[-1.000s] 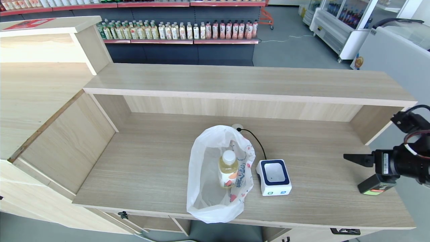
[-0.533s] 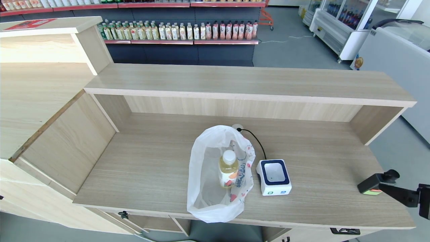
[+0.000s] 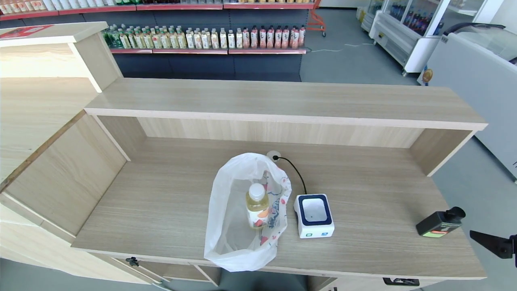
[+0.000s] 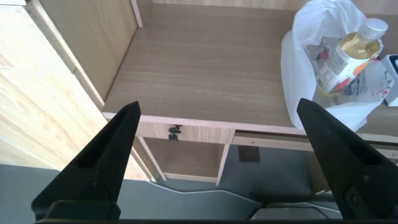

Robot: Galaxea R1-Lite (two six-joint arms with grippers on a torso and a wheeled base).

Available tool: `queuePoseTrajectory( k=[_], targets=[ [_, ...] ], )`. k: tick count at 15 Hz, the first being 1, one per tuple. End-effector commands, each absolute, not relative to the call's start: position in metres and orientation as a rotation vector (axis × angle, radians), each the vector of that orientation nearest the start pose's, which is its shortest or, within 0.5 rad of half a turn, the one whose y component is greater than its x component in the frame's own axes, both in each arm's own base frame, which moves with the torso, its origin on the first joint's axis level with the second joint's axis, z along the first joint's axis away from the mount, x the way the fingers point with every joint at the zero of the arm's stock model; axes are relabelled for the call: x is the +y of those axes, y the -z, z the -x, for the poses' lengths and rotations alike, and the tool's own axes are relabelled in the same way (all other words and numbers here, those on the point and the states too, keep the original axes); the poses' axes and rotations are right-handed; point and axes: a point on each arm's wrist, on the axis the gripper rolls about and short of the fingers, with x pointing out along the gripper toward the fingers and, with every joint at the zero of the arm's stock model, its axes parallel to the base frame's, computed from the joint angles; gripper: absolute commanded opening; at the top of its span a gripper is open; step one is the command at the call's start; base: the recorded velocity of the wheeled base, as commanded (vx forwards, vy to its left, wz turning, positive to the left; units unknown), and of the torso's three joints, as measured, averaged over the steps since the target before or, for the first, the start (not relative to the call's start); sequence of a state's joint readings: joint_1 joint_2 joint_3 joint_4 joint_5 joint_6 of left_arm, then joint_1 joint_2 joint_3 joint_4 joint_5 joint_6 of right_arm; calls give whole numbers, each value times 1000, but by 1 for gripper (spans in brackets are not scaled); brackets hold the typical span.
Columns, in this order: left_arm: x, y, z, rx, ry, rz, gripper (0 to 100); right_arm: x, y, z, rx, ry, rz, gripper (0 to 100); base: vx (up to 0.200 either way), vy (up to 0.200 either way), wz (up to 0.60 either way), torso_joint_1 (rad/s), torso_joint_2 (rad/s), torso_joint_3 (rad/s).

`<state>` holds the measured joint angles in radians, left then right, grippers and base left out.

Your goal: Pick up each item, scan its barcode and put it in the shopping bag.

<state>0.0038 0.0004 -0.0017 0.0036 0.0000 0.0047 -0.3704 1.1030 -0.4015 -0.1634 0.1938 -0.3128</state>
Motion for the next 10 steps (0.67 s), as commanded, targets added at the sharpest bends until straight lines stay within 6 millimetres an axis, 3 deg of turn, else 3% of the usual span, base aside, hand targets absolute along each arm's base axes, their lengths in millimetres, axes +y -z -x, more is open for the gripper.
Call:
queuePoseTrajectory(
  k=[1, 10],
  targets=[
    [0, -76, 23, 2, -5, -5, 100, -65, -143, -140, 668, 116, 200, 100, 0, -200, 0, 7, 2, 2],
    [0, -76, 23, 2, -5, -5, 100, -76, -128, -157, 806, 80, 424, 100, 0, -200, 0, 2, 2, 2]
  ],
)
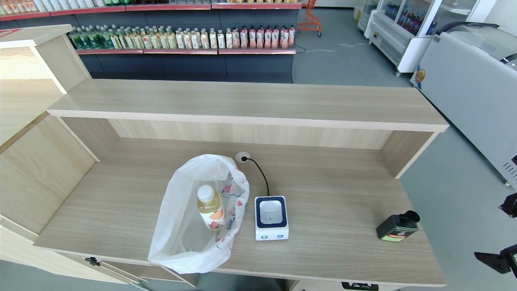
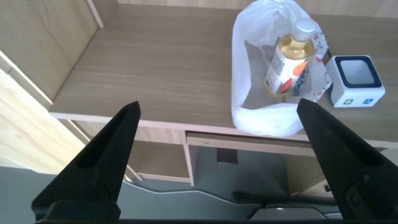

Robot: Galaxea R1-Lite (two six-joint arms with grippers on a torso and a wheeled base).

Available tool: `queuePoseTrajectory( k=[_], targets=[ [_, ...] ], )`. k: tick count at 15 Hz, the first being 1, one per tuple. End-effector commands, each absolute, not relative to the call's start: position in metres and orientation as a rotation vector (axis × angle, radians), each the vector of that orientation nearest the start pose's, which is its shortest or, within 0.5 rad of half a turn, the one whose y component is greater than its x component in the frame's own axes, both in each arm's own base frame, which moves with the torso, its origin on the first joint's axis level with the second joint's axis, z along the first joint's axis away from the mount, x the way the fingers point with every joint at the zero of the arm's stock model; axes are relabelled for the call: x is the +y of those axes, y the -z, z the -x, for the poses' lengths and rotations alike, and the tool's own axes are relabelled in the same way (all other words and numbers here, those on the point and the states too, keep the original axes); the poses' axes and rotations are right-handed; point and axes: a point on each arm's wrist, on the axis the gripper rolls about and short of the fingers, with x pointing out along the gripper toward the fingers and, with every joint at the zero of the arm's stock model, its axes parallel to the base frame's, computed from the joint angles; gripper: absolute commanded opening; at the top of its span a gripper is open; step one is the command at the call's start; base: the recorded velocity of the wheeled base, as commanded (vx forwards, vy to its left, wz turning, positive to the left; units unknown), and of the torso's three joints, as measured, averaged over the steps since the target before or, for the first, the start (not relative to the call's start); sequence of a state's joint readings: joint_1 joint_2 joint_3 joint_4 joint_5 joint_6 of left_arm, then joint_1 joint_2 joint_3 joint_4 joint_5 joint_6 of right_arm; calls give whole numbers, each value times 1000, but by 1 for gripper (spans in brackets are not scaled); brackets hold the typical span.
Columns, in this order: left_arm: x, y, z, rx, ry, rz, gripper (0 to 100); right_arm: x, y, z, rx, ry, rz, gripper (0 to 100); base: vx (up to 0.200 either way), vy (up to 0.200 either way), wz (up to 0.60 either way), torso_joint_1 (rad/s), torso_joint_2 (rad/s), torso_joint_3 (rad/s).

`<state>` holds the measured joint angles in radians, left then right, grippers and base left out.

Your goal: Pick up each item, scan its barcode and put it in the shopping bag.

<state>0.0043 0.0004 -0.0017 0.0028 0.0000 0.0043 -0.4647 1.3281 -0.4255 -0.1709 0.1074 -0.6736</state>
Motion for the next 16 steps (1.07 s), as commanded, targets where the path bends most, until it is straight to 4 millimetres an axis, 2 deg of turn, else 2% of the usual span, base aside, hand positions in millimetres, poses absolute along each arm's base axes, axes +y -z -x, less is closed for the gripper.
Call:
queuePoseTrajectory(
  k=[1, 6, 11, 13, 16],
  targets=[
    [0, -76, 23, 2, -5, -2, 100, -77, -127, -159, 814, 68, 441, 100, 0, 0, 0, 0, 0, 0],
    [0, -76, 23, 2, -5, 0, 100, -76, -118, -164, 857, -31, 565, 100, 0, 0, 0, 0, 0, 0],
    [0, -76, 23, 2, -5, 0, 100, -52, -105, -183, 864, -216, 630, 100, 0, 0, 0, 0, 0, 0],
    [0, -76, 23, 2, -5, 0, 100, -42, -98, -195, 854, -285, 648, 100, 0, 0, 0, 0, 0, 0],
    [0, -76, 23, 2, -5, 0, 100, -38, -80, -222, 790, -319, 705, 100, 0, 0, 0, 0, 0, 0]
  ],
)
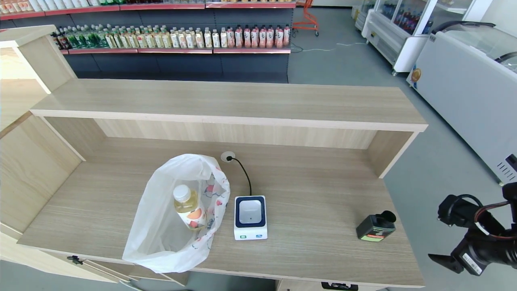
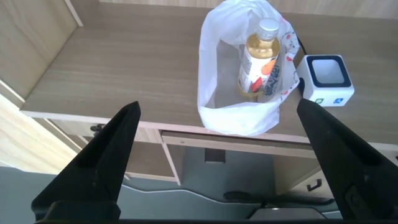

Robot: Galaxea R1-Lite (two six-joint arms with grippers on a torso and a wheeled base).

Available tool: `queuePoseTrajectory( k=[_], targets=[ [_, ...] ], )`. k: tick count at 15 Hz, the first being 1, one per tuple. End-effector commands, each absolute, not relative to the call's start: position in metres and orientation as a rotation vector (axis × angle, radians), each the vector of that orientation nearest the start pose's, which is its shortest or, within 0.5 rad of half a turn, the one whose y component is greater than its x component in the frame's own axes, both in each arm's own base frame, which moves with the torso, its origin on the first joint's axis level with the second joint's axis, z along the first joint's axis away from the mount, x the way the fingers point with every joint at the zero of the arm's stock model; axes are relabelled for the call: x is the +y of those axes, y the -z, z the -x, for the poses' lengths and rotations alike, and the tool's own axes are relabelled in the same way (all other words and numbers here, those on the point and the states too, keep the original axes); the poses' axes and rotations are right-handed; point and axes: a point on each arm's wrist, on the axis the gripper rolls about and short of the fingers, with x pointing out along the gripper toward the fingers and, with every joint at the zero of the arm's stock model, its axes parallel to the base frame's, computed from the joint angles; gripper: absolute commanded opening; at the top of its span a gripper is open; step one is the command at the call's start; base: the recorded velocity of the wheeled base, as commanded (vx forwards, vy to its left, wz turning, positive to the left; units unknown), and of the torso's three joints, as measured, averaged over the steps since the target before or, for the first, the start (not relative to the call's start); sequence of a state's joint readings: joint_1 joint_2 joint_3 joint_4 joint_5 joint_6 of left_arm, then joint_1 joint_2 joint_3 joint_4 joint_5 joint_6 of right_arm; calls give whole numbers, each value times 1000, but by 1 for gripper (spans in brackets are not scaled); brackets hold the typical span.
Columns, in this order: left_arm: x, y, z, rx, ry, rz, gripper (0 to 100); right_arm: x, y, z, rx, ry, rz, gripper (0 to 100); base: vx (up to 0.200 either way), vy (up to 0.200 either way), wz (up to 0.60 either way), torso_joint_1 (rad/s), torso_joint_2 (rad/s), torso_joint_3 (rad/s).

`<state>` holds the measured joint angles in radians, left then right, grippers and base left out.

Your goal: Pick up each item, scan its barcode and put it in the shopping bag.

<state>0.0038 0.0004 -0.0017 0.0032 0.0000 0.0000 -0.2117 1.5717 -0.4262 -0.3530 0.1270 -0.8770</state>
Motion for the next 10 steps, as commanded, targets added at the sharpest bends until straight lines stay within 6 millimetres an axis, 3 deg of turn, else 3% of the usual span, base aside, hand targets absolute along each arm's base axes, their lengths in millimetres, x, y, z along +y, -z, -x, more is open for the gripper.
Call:
queuePoseTrajectory(
  k=[1, 6, 10],
  targets=[
    [0, -76, 23, 2, -5, 0, 100, -35, -73, -230, 778, -340, 719, 100, 0, 0, 0, 0, 0, 0],
    [0, -76, 23, 2, -5, 0, 100, -14, -55, -246, 723, -494, 720, 100, 0, 0, 0, 0, 0, 0],
    [0, -76, 23, 2, -5, 0, 100, -6, -41, -262, 688, -517, 733, 100, 0, 0, 0, 0, 0, 0]
  ],
)
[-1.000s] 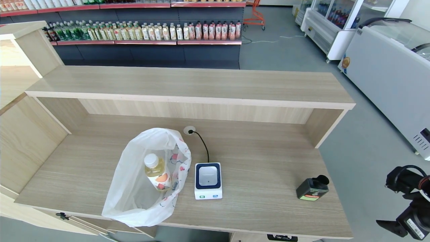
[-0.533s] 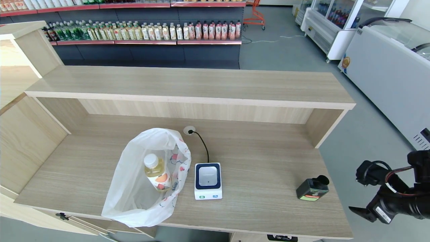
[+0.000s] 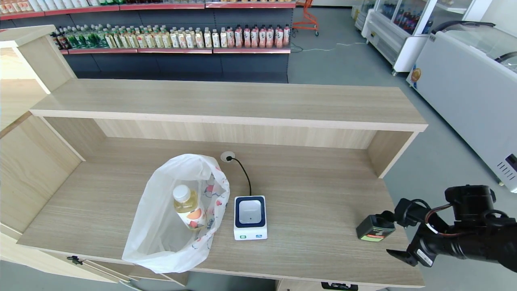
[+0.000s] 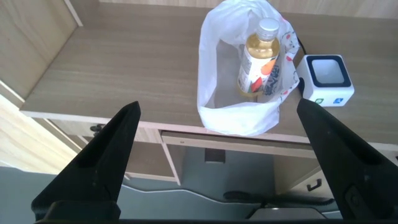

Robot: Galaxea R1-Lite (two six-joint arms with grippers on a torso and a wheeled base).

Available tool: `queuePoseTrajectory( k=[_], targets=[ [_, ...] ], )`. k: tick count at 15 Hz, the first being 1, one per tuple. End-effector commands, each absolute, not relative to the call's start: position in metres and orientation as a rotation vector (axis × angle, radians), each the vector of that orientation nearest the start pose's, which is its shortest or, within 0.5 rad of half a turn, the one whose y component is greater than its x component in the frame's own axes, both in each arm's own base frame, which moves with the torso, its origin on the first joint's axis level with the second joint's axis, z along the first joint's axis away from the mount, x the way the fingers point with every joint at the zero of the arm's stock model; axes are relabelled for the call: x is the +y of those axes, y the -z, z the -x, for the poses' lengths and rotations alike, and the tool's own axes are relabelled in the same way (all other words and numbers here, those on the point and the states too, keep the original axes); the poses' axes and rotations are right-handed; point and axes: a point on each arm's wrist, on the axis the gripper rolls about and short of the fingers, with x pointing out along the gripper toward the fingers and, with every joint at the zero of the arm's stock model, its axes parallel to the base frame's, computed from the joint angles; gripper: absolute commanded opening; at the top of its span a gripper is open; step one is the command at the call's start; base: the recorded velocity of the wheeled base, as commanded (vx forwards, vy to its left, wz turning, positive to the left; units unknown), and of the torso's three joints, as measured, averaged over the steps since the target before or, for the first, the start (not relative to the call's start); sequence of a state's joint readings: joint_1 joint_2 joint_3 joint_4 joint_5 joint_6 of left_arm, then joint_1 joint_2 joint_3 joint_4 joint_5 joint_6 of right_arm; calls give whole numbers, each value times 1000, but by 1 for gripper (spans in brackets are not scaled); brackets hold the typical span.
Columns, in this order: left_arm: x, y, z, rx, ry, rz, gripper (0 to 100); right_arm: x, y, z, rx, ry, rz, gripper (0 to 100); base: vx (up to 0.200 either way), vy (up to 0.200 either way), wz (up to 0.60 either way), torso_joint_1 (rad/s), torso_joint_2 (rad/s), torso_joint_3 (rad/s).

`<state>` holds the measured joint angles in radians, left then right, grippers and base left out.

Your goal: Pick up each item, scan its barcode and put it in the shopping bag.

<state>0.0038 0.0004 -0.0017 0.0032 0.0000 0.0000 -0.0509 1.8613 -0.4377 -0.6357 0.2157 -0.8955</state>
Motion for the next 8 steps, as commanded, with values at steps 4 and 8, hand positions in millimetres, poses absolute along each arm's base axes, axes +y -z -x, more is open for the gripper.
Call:
queuePoseTrajectory(
  k=[4, 8],
  targets=[
    [0, -76, 23, 2, -5, 0, 100, 3, -37, -280, 653, -551, 738, 100, 0, 0, 0, 0, 0, 0],
    [0, -76, 23, 2, -5, 0, 100, 6, -34, -285, 648, -567, 740, 0, 0, 0, 0, 0, 0, 0]
  ],
)
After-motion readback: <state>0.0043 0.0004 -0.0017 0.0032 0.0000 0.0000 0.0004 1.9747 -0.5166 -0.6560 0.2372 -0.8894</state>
